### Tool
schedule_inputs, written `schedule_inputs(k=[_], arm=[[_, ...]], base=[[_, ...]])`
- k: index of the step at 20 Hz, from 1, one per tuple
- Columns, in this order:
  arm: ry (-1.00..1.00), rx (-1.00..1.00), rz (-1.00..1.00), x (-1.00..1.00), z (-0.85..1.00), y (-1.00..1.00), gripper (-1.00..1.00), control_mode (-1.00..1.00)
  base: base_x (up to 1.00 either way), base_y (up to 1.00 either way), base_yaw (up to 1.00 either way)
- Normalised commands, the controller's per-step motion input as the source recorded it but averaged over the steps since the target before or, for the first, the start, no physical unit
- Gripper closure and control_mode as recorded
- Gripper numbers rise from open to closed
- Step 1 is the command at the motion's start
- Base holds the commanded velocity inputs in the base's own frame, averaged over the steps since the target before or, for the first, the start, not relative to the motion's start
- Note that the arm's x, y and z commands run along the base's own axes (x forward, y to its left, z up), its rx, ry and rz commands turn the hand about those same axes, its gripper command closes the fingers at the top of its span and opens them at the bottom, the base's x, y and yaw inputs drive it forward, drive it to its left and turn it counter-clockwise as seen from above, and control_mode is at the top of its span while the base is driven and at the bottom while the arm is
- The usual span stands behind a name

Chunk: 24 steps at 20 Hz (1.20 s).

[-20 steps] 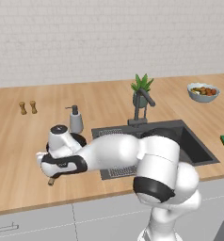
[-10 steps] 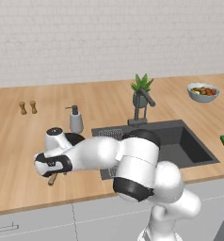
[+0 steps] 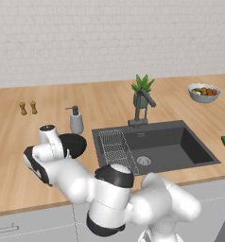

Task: Pick the pan and sponge and place them into the sink. Then turn on the water.

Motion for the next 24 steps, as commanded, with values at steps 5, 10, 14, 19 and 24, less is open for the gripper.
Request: schedule_inputs(k=[5,10,14,19,24], arm=[[0.01,-0.01,-0.11,-0.18,-0.87,-0.01,1.00,-1.00],[0.00,0.00,-0.14,-0.19,-0.75,-0.14,1.00,-1.00],[0.00,0.00,-0.15,-0.20,-0.68,-0.20,1.00,-1.00],[-0.02,-0.04,-0.21,-0.20,-0.25,-0.22,1.00,-1.00],[-0.03,-0.08,-0.22,-0.09,0.06,-0.29,1.00,-1.00]], base=[[0.00,0.00,0.00],[0.00,0.00,0.00],[0.00,0.00,0.00],[0.00,0.00,0.00],[0.00,0.00,0.00]])
